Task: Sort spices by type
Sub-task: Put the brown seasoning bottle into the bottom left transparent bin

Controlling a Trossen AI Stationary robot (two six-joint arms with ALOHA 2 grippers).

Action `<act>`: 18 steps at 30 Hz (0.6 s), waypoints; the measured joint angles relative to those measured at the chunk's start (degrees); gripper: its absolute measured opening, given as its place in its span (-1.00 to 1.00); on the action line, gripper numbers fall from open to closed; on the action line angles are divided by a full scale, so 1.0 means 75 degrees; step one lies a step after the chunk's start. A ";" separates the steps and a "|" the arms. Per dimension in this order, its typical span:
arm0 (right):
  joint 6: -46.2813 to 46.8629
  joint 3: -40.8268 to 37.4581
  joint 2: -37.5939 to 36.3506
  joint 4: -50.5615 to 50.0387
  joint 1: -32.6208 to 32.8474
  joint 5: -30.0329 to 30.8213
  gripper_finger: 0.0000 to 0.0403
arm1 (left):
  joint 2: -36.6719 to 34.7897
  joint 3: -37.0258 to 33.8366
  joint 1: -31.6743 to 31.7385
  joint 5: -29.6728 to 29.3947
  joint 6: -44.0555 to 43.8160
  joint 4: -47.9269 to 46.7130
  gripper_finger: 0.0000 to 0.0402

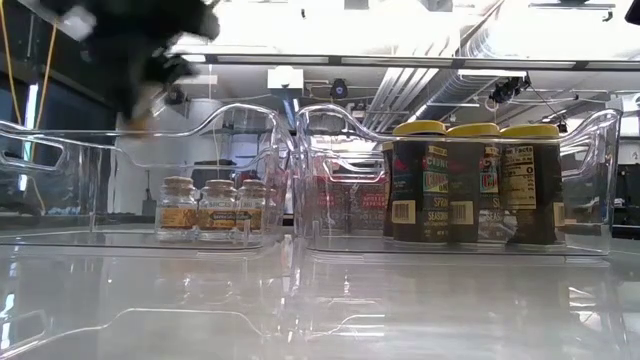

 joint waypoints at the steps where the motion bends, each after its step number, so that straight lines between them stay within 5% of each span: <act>1: -0.0002 0.0000 0.0000 -0.0003 0.0000 0.0003 -1.00 | -0.0130 -0.0400 -0.0018 0.0027 0.0003 0.0109 -0.24; 7: 0.0000 0.0000 0.0000 -0.0020 -0.0109 0.0155 -1.00 | -0.0760 -0.1674 0.0119 0.0069 0.0704 0.1107 -0.24; 18: -0.0002 0.0000 0.0000 0.0082 -0.0512 0.0198 -1.00 | -0.0213 -0.2116 0.0421 -0.0366 0.1592 0.1491 -0.12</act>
